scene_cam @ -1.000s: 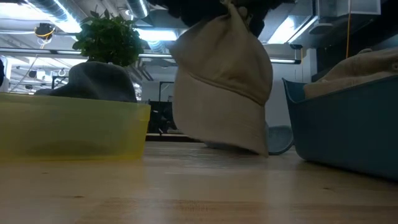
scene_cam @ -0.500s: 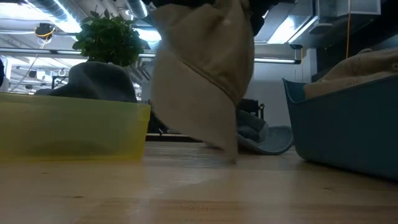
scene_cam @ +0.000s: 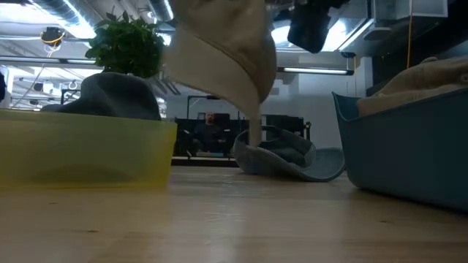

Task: Pick & Place hat
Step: Put the brown cap into the yellow bin

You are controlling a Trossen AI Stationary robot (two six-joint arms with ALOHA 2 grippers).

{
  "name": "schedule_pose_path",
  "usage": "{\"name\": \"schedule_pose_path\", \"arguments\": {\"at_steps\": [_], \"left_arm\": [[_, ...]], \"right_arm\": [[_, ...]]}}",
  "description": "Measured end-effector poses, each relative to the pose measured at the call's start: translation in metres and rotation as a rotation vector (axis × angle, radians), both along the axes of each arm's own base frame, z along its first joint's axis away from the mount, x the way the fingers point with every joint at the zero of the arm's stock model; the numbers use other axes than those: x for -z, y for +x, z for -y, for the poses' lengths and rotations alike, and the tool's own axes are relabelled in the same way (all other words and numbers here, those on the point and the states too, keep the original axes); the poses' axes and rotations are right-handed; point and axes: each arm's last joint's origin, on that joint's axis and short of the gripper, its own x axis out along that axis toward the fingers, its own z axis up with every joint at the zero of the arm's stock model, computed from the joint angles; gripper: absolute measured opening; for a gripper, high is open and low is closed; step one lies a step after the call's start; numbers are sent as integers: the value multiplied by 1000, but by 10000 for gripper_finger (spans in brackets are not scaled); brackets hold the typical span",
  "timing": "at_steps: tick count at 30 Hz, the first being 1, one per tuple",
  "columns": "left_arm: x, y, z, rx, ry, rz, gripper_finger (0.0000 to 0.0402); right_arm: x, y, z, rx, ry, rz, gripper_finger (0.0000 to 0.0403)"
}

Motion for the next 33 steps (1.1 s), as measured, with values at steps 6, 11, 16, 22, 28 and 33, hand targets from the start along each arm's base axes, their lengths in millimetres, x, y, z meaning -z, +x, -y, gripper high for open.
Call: {"name": "schedule_pose_path", "arguments": {"at_steps": [6, 11, 16, 22, 28, 33], "left_arm": [[-13, -16, -15, -119, 51, 15, 5], [-14, -19, -12, -14, 46, 16, 6], [-14, -20, -9, 58, 87, 21, 5], [-14, -22, -7, 158, 110, 36, 6], [-15, -21, -6, 183, 126, 56, 7], [-17, -21, -6, 188, 144, 77, 7]], "right_arm": [[-10, -4, -4, 194, -251, 77, 215], [-14, 1, -2, 362, -478, 158, 216], [-17, 12, -4, 267, -531, 280, 216], [-13, 18, -7, 145, -555, 324, 216], [-12, 20, -6, 85, -510, 339, 216], [-13, 20, -8, 10, -474, 370, 179]]}}
